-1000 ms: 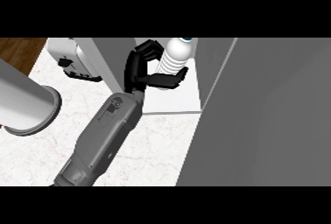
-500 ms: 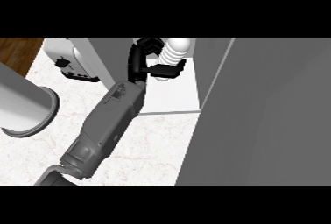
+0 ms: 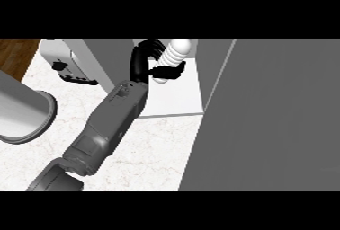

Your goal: Pick up the bottled water, place it into the cabinet and close the cabinet

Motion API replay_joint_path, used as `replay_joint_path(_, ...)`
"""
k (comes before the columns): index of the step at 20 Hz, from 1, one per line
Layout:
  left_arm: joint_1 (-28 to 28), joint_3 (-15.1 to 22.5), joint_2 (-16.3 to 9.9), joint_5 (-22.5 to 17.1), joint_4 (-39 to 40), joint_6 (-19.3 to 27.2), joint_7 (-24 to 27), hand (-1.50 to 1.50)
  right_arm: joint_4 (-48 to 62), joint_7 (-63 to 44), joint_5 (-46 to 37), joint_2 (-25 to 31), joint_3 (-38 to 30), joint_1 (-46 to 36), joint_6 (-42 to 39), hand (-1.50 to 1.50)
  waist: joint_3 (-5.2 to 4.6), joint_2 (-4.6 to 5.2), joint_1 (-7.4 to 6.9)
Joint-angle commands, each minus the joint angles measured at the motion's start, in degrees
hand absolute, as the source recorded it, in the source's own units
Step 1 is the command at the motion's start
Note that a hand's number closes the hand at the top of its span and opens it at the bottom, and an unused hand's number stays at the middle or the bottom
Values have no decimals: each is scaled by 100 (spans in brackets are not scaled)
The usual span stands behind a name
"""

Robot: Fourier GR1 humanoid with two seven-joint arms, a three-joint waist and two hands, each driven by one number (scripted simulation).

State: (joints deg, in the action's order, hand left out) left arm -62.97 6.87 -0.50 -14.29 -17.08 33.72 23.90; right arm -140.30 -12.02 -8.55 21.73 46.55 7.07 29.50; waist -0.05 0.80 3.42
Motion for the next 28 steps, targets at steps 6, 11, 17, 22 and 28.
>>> replay_joint_path(6,-72,-284,47,-40,742,131,526,150,-342,55,1,118,70,89,-124,-150,-1,53,103)
replay_joint_path(11,-23,-315,-156,88,1002,140,723,150,-529,41,0,214,90,125,-136,-150,-7,80,138)
replay_joint_path(17,-190,-31,-102,456,1431,604,478,-150,-351,141,-13,97,77,24,-67,-150,-5,91,176)
replay_joint_path(22,-338,38,47,555,1493,1050,318,-150,-296,189,101,95,94,-16,-125,-150,-5,90,189)
replay_joint_path(28,-101,-79,-44,480,1402,904,547,-150,-468,95,119,221,82,32,-136,-150,-9,96,192)
